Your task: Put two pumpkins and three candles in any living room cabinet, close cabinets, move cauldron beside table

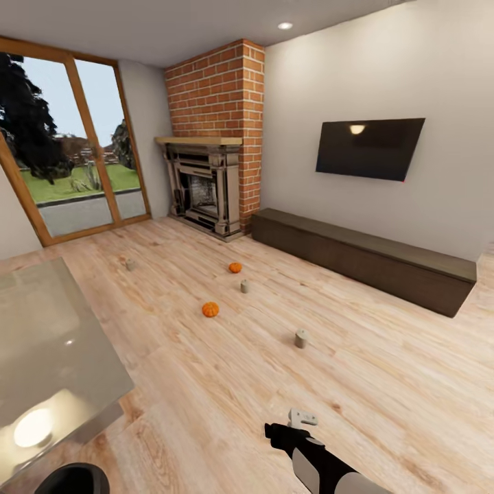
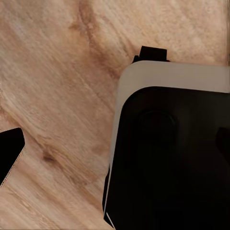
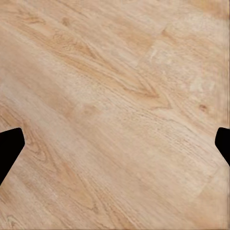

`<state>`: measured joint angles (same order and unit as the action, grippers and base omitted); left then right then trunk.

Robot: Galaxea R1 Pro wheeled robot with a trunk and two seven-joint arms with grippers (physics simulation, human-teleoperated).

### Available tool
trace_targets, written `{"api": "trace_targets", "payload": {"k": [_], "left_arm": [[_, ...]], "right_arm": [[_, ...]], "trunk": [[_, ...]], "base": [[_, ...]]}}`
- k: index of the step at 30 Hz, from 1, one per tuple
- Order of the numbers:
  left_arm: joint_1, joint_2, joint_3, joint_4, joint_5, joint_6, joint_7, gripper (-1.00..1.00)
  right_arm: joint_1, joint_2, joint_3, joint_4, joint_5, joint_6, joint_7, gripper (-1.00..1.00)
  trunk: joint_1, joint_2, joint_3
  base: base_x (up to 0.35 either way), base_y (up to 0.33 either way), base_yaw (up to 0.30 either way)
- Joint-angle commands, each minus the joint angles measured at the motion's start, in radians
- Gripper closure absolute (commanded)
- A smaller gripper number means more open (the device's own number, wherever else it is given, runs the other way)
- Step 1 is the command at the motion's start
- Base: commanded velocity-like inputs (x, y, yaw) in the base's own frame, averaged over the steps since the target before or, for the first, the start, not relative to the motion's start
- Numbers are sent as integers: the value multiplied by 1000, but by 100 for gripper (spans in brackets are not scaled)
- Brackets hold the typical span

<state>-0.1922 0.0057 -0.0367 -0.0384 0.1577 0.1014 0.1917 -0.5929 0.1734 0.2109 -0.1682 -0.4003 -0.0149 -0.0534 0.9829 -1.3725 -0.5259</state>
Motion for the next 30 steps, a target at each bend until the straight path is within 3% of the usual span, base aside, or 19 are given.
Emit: {"api": "trace_targets", "payload": {"k": [1,30], "left_arm": [[0,0,-5,-3,9,6,3,-100],[0,-1,-4,-3,11,6,-8,-100]], "right_arm": [[-1,0,9,0,-9,-2,-5,-100],[0,1,9,1,-9,-3,-6,-100]], "trunk": [[0,-1,0],[0,-1,14]], "base": [[0,0,-278],[0,0,-278]]}}
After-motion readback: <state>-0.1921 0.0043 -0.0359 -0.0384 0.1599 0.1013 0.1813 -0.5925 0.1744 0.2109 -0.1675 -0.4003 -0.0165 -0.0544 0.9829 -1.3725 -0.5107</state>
